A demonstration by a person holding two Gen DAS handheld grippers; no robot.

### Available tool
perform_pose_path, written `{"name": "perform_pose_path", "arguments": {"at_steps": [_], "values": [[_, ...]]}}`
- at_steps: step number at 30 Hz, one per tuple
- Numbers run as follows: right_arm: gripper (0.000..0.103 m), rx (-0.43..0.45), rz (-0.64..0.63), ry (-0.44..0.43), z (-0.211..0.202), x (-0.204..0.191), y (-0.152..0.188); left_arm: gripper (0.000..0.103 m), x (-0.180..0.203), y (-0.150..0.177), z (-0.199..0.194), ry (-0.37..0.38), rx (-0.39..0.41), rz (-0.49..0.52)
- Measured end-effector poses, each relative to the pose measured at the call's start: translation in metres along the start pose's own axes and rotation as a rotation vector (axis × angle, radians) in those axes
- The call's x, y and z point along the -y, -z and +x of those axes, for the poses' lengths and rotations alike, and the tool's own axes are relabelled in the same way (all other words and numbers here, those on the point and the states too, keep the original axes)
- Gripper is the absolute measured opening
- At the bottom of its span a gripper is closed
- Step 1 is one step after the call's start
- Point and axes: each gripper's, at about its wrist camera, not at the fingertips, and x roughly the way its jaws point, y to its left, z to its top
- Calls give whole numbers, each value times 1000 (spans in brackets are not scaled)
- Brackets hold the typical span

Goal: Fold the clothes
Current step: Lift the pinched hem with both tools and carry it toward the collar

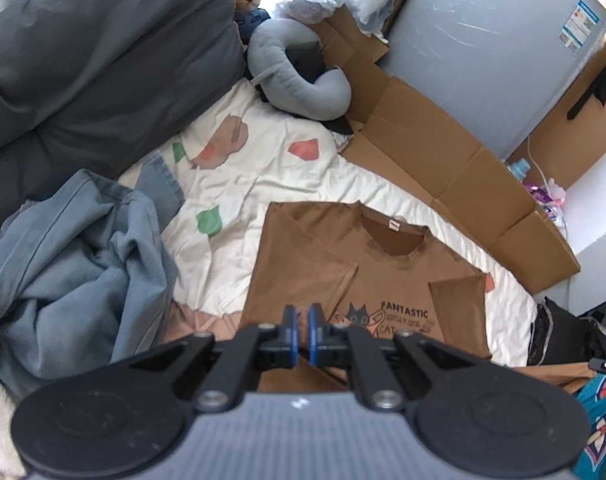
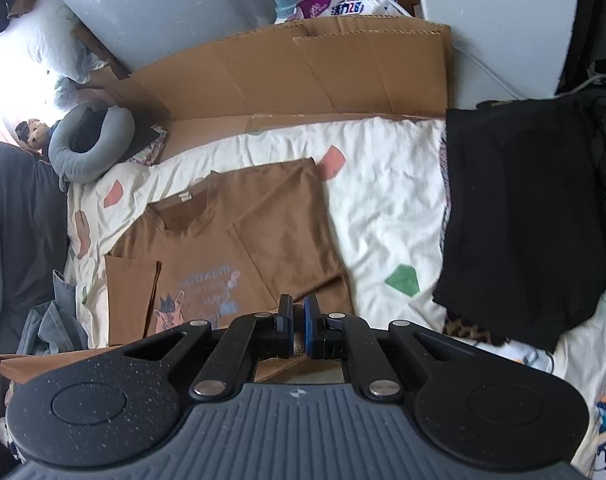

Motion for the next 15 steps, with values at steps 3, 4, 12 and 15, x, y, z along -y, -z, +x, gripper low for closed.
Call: {"name": "perform_pose_path", "arguments": {"at_steps": [3,4,12,15], "values": [[3,3,-2,-5,10,-3,-9,6,1,-8,13,3,-2,6],[3,5,-2,-6,15,-3,-12,6,0,-10,18,4,-4,6],[3,16,4,-3,58,5,-34,6,0,-23,64,15,7,31],[3,11,15,-8,80,12,-37,6,-1,-24,81,11,13,34]]}}
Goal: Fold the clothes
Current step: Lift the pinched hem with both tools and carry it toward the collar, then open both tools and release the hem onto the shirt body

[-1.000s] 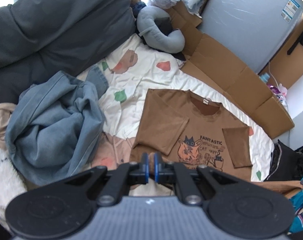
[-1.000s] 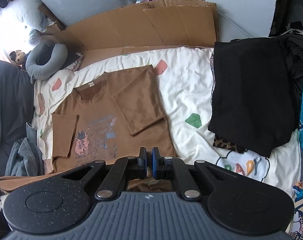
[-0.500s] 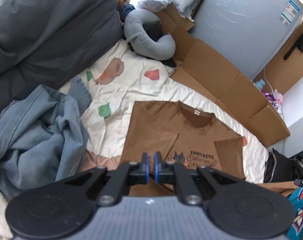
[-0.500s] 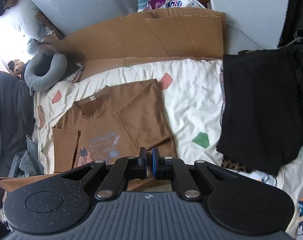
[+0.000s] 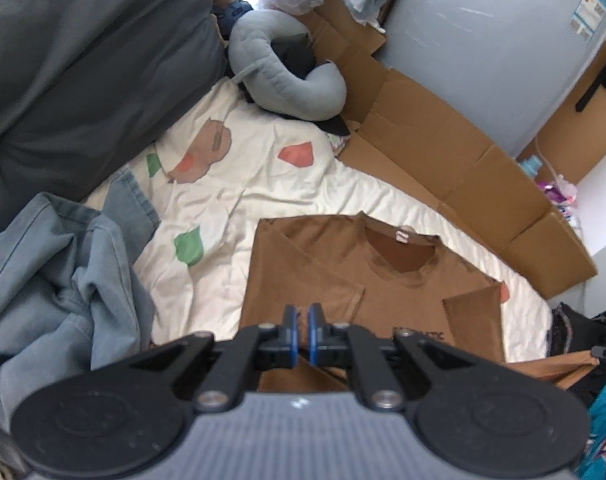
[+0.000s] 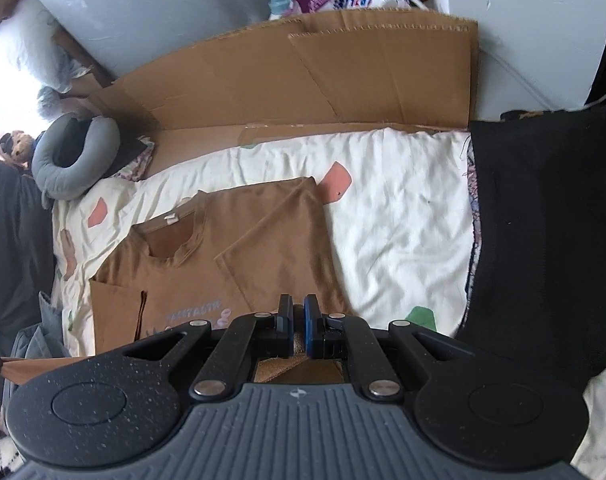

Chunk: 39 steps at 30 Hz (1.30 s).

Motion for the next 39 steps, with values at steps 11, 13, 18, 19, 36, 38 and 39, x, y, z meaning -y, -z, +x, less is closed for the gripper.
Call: {"name": "perform_pose_path", "arguments": {"at_steps": [11,13,18,19,36,38,39], "values": [[3,-24,-21,-5,84,17,-9,6,-10,0,73,-33,-1,42],[3,-23,-18,-1,94,20,-11,6,-13,0,85,-33,-3,40],[3,-23,-5,10,120,26,-20,6,-23,-2,111,-53,10,24],[4,-19,-4,12,124,26,-21,6,-25,-2,116,-57,15,17],[8,87,77,40,181,41,-17,9,-45,7,181,-72,62,-18],[8,94,62,64,183,42,-18,11,-48,10,183,-72,58,-37],[8,105,68,72,182,43,-18,12,-50,10,181,-71,67,-53]]}}
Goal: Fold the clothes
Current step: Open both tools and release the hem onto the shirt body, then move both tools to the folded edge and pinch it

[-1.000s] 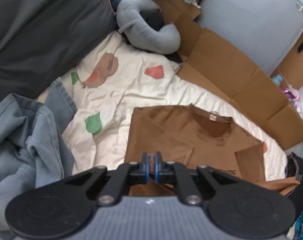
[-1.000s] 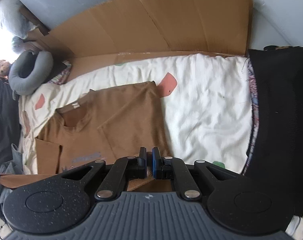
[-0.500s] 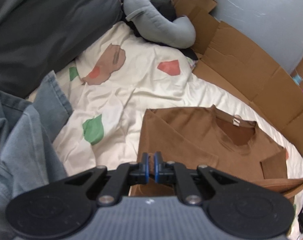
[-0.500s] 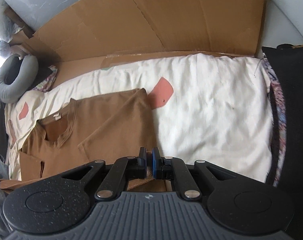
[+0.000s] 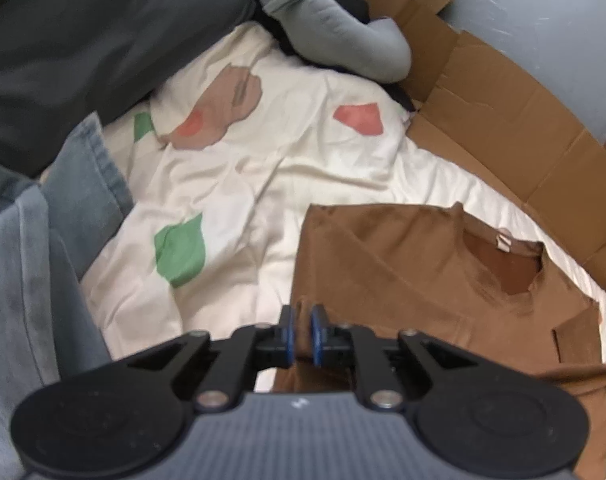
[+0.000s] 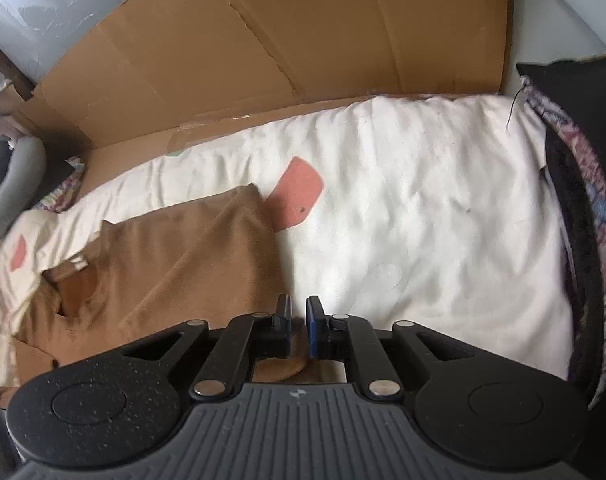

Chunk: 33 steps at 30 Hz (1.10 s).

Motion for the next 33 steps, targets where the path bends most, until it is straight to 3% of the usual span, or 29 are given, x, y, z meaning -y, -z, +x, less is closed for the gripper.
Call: {"name": "perform_pose_path", "arguments": {"at_steps": [2,3,4,6,8,13,25,33], "values": [[9,23,25,0,-2,4,0,19,-3,0,-6,3,22,-35],[11,35,28,-7,-5,5,0,28,-4,0,-9,7,32,-47],[15,46,28,-13,-8,5,0,39,-5,0,-13,10,40,-54],[37,68,19,-26,-14,5,2,53,-4,1,-19,10,49,-50],[40,88,-1,-38,-20,4,4,59,-2,3,-22,3,34,-35],[41,60,-58,-51,-24,-1,16,66,2,14,-29,8,25,-18],[42,6,-217,-34,-23,-8,48,66,14,33,-10,-23,-6,110],[45,-75,-316,42,0,-13,69,66,12,52,19,-76,-88,212]]}}
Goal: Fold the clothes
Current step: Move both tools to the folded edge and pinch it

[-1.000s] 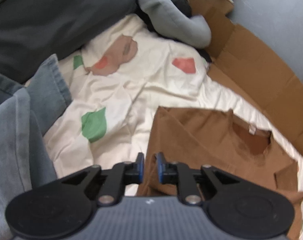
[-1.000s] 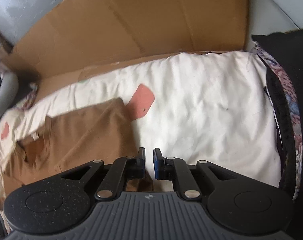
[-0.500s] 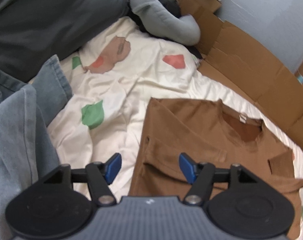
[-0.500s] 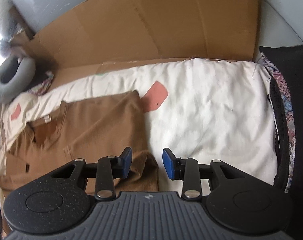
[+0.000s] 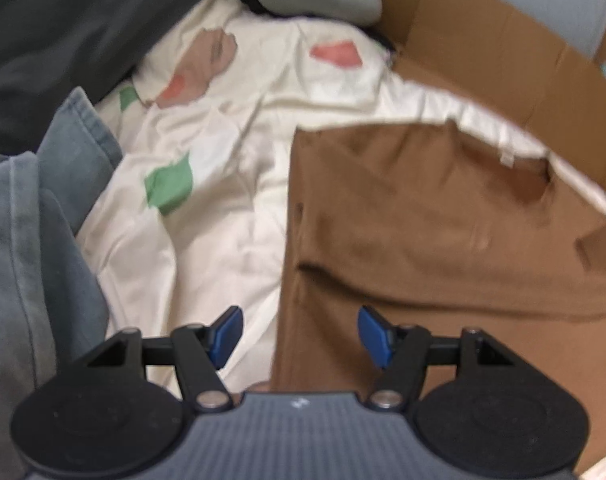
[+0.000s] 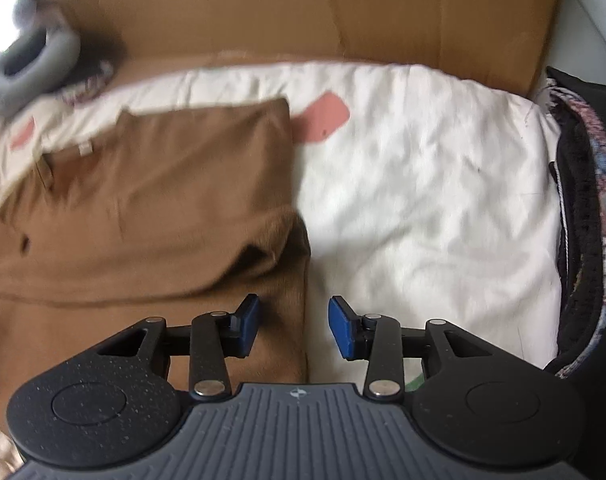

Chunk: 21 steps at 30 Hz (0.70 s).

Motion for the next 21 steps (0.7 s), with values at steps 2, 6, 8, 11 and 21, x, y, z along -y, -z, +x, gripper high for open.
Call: {"name": "perform_pose_path", "arguments": {"at_steps": [2,6,8,11,21], "values": [[46,-10,-19,18,6,-3,3,67,-1,3,8,-9,-13,11],[51,-8,-49,51,15,-7,1,67,2,-1,17,-39,2,58],[51,2,-65,65,18,-9,-5,67,5,-7,21,-50,14,85],[51,16,-83,84,23,-10,-15,67,9,-16,26,-66,32,124],[51,62,-98,108,43,-17,-59,68,14,-51,38,-46,114,111]]}}
